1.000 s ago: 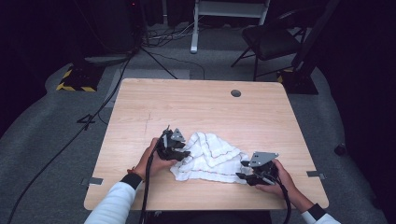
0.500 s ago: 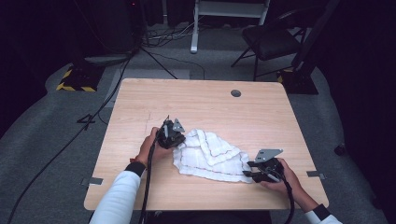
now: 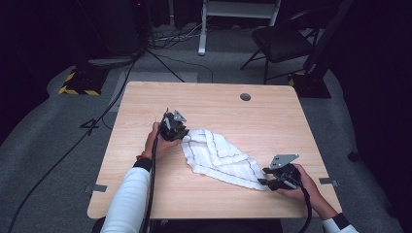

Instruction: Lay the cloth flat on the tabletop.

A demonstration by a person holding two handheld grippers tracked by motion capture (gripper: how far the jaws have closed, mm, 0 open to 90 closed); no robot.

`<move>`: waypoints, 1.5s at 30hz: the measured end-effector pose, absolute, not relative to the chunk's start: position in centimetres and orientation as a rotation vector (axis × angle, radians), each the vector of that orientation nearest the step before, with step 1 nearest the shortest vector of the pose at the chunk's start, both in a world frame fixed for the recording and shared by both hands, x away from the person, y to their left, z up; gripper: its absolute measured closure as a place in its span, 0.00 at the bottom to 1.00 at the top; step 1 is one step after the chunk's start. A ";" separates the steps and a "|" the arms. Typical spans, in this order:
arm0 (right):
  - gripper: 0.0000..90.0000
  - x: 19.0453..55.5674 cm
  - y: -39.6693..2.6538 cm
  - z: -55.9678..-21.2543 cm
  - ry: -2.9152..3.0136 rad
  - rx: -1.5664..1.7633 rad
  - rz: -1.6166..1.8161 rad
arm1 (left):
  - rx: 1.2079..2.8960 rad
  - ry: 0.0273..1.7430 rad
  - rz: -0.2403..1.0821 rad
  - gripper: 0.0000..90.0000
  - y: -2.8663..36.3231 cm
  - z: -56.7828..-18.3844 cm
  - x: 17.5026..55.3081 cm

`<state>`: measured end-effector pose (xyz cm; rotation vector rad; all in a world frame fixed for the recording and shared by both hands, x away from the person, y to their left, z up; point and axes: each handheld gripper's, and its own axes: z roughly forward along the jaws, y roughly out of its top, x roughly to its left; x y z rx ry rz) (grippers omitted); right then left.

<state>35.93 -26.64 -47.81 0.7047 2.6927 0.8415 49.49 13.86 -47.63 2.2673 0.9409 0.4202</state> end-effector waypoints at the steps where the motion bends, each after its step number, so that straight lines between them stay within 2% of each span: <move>1: 0.55 35.9 -26.5 -47.6 2.682 0.703 0.845 | 2.220 1.001 0.406 0.68 14.1 -47.6 49.6; 6: 0.55 36.3 -25.1 -45.8 2.626 0.638 0.991 | 2.198 0.880 0.413 0.39 13.0 -45.3 46.8; 9: 0.54 36.9 -23.3 -45.5 2.613 0.575 1.022 | 2.202 0.807 0.378 0.32 12.4 -44.8 45.1; 11: 0.56 37.5 -21.9 -45.6 2.619 0.546 1.047 | 2.253 0.686 0.319 0.31 11.3 -45.3 42.6; 17: 0.56 38.8 -18.5 -45.7 2.620 0.466 1.080 | 2.388 0.551 0.218 0.40 10.0 -47.4 39.8; 18: 0.55 39.3 -17.0 -46.0 2.645 0.435 1.084 | 2.415 0.530 0.190 0.45 9.9 -48.1 39.2; 22: 0.54 39.9 -15.2 -46.7 2.690 0.399 1.062 | 2.420 0.542 0.155 0.48 10.2 -48.8 39.2; 26: 0.55 40.6 -13.2 -47.7 2.719 0.375 0.983 | 2.394 0.556 0.153 0.61 10.7 -48.9 39.3; 27: 0.55 40.6 -13.2 -47.7 2.719 0.375 0.983 | 2.390 0.557 0.156 0.61 10.8 -48.9 39.2; 28: 0.61 41.0 -12.9 -48.1 2.713 0.383 0.940 | 2.395 0.547 0.161 0.69 11.0 -48.9 39.1; 29: 0.63 41.1 -12.8 -48.3 2.718 0.397 0.920 | 2.399 0.543 0.158 0.73 11.1 -48.8 39.1; 32: 0.82 41.3 -13.1 -48.1 2.676 0.426 0.887 | 2.406 0.515 0.132 0.80 11.2 -48.8 38.8; 34: 0.89 41.4 -13.4 -47.8 2.646 0.416 0.882 | 2.421 0.501 0.134 0.81 11.1 -48.6 38.5; 40: 0.95 41.7 -15.5 -45.8 2.561 0.484 0.949 | 2.444 0.458 0.123 0.90 11.1 -48.3 37.9; 45: 0.96 42.7 -18.4 -44.2 2.454 0.616 0.992 | 2.452 0.406 0.075 0.90 11.2 -48.3 37.2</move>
